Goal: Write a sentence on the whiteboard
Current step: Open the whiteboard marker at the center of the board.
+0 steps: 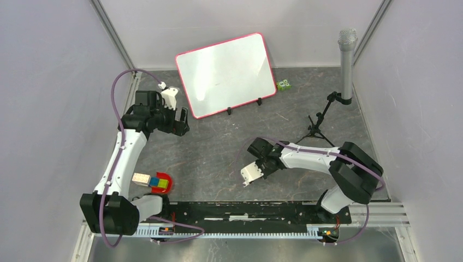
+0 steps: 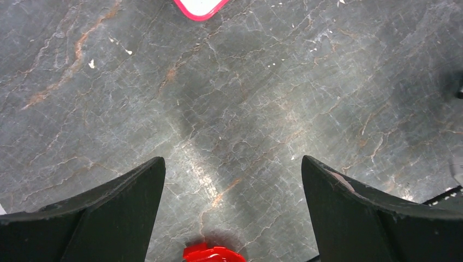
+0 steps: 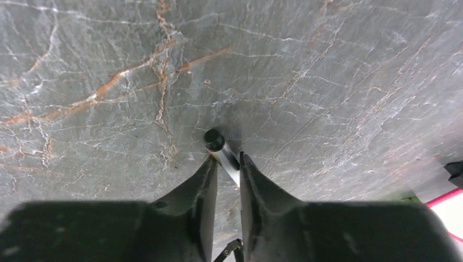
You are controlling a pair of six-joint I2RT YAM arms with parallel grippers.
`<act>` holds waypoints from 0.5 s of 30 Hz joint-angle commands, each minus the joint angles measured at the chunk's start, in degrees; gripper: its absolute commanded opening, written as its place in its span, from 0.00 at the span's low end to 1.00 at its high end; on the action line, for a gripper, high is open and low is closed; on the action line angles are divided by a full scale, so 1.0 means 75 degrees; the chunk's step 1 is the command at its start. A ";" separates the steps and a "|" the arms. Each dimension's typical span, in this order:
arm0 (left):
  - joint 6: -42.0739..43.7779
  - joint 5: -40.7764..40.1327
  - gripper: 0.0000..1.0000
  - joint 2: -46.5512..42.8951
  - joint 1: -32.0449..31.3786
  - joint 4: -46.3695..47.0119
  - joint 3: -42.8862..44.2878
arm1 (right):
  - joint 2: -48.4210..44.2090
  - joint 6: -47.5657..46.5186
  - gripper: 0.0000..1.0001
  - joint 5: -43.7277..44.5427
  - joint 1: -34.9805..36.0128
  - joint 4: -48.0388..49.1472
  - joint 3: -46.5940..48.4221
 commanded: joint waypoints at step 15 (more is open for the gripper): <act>-0.1103 0.2191 1.00 0.0357 0.0857 0.0249 0.1445 | -0.1062 0.5335 0.00 -0.2588 -0.0361 0.2203 0.3738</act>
